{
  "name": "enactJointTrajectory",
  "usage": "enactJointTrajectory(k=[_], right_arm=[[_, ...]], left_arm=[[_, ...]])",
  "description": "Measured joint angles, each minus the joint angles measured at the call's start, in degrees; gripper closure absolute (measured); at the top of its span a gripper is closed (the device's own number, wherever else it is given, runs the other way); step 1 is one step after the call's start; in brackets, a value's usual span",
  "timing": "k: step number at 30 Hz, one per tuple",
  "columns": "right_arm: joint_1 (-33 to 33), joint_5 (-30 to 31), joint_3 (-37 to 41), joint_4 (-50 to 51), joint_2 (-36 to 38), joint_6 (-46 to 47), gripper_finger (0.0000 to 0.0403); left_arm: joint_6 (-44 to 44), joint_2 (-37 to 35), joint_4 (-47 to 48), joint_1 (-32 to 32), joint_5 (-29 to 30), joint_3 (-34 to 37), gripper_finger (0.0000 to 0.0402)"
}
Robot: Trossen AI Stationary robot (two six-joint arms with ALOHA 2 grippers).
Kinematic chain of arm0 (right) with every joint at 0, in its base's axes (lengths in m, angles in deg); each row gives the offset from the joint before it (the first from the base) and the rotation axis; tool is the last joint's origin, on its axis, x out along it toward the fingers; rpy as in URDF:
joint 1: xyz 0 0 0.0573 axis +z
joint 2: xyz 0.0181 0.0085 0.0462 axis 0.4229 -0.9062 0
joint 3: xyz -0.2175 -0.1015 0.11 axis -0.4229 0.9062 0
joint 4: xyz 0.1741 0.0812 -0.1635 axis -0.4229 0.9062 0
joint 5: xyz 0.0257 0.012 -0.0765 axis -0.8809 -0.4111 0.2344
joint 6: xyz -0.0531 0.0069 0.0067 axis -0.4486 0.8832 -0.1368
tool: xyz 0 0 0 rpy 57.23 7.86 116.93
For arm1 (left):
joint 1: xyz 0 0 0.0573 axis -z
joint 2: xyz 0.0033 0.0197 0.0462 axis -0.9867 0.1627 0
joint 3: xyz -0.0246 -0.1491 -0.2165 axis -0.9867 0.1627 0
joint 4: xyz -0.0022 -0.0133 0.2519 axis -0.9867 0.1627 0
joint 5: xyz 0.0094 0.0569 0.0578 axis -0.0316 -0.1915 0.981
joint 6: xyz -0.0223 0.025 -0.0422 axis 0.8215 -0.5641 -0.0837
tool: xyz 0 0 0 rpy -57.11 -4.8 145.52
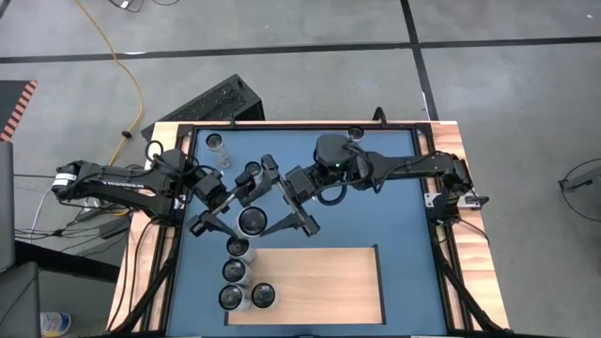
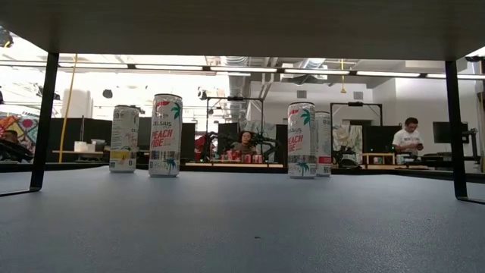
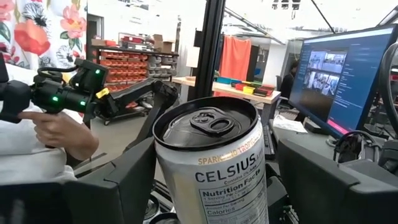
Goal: Place canned beverage on shelf
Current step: Put the right white yellow soda can on the shelf aligned with the other white yellow soda can
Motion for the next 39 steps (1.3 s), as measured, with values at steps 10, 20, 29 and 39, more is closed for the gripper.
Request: enactJointTrajectory(k=[10, 20, 29, 39], right_arm=[[0.03, 1.42, 0.00, 2.26, 0.01, -1.35, 0.0092], [3.54, 17.94, -0.06, 3.60, 0.06, -8.77, 0.0092], [5.96, 18.72, 0.11, 3.53, -0.17, -2.82, 0.0092], [3.54, 17.26, 0.04, 6.78, -0.09, -0.27, 0.0091]], left_arm=[[1.26, -0.01, 0.91, 0.02, -0.61, 0.01, 0.0152], [0.71, -0.06, 2.32, -1.39, -0.79, 0.00, 0.0152], [0.51, -0.03, 2.40, -1.36, -1.01, 0.00, 0.0152], [-0.46, -0.04, 2.64, -1.44, 0.03, 0.00, 0.0152]])
